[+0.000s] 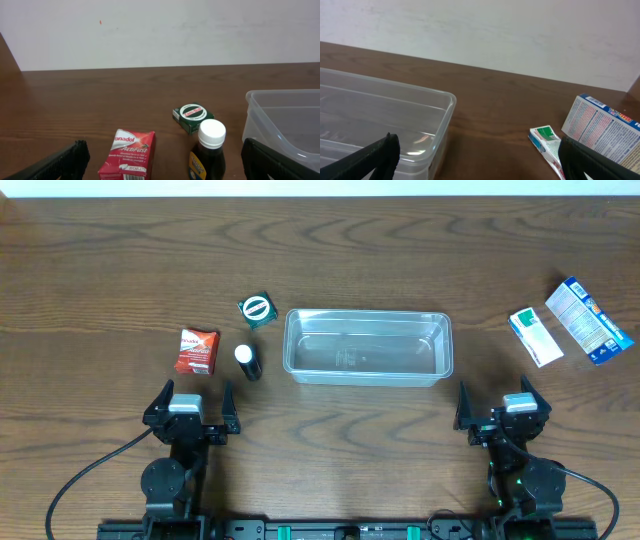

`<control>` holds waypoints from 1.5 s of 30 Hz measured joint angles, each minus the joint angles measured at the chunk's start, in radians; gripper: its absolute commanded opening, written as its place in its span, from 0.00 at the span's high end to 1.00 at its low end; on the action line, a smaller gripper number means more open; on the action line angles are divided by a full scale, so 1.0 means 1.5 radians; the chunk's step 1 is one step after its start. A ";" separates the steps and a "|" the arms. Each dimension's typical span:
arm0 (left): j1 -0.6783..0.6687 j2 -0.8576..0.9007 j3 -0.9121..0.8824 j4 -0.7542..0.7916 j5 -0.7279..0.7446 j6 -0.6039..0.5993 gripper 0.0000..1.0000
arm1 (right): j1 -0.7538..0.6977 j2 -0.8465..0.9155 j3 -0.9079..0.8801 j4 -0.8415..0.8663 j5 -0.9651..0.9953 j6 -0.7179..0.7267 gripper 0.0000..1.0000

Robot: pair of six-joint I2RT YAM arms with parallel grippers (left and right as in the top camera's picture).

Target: Pack container

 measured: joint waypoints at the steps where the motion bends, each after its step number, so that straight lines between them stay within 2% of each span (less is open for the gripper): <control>1: 0.000 0.000 0.000 0.000 0.000 0.000 0.02 | 0.000 0.000 0.000 0.000 0.000 0.000 0.01; 21: 0.000 0.000 0.000 0.000 0.000 0.000 0.02 | 0.000 0.000 0.000 -0.001 -0.001 0.001 0.01; 28: 0.000 0.000 0.000 0.000 0.000 0.000 0.02 | 0.000 0.017 0.037 -0.070 -0.009 0.035 0.01; 32: 0.000 0.000 0.000 0.000 0.000 0.000 0.02 | 0.000 0.088 0.118 -0.096 -0.011 0.042 0.01; 37: 0.000 0.000 0.001 -0.001 0.000 0.000 0.02 | 0.000 0.255 0.304 -0.140 -0.011 0.043 0.01; 45: 0.000 0.000 0.004 -0.005 0.007 0.000 0.02 | 0.000 0.598 0.656 -0.345 -0.011 0.037 0.01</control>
